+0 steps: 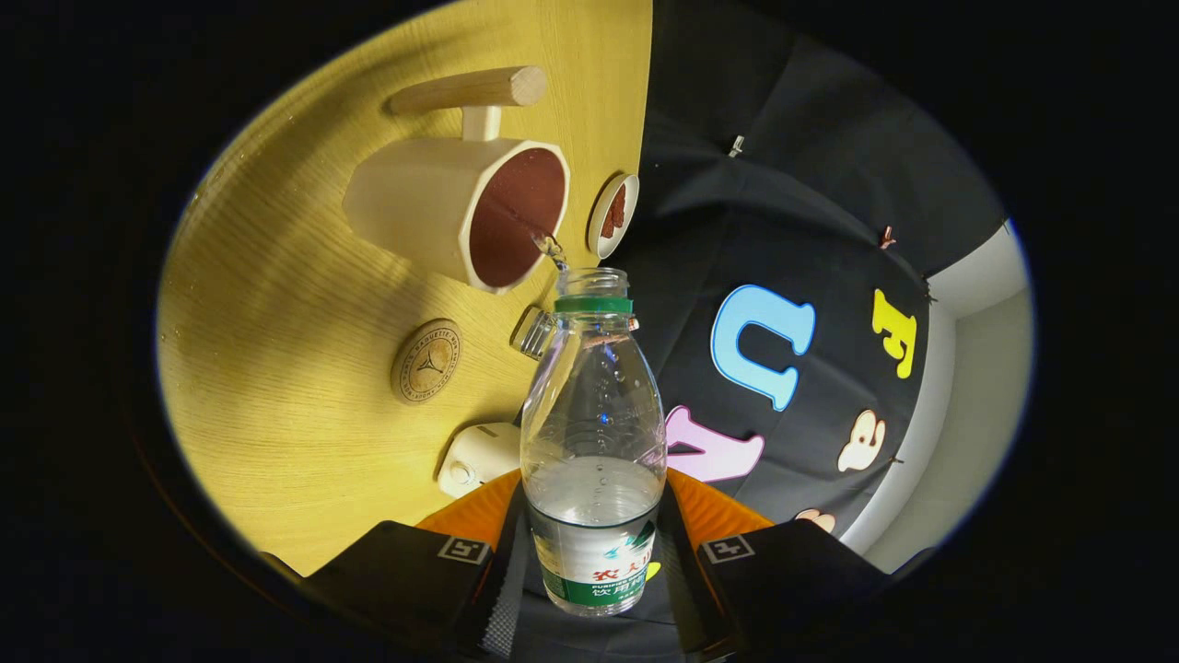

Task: Take the bottle from table, then pour the juice into the cup, finally place the bottle on the coaster

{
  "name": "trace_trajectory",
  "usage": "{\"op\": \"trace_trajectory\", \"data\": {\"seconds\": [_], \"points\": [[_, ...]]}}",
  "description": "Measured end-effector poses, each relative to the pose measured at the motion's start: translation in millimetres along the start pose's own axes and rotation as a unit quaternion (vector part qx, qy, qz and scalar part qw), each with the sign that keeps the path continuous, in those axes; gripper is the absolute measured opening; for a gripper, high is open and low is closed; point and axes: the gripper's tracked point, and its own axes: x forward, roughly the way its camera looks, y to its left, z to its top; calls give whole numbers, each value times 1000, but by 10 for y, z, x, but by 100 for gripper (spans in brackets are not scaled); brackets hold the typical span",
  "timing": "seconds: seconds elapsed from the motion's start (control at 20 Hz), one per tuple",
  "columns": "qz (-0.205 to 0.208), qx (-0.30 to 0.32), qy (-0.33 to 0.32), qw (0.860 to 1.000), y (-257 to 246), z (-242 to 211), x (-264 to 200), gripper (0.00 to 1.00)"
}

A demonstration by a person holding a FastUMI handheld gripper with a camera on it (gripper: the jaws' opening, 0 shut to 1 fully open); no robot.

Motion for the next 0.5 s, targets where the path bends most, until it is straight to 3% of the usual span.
{"op": "trace_trajectory", "data": {"seconds": [0.5], "points": [[-33, -70, -23, 997, -250, -23, 116, 68]]}}
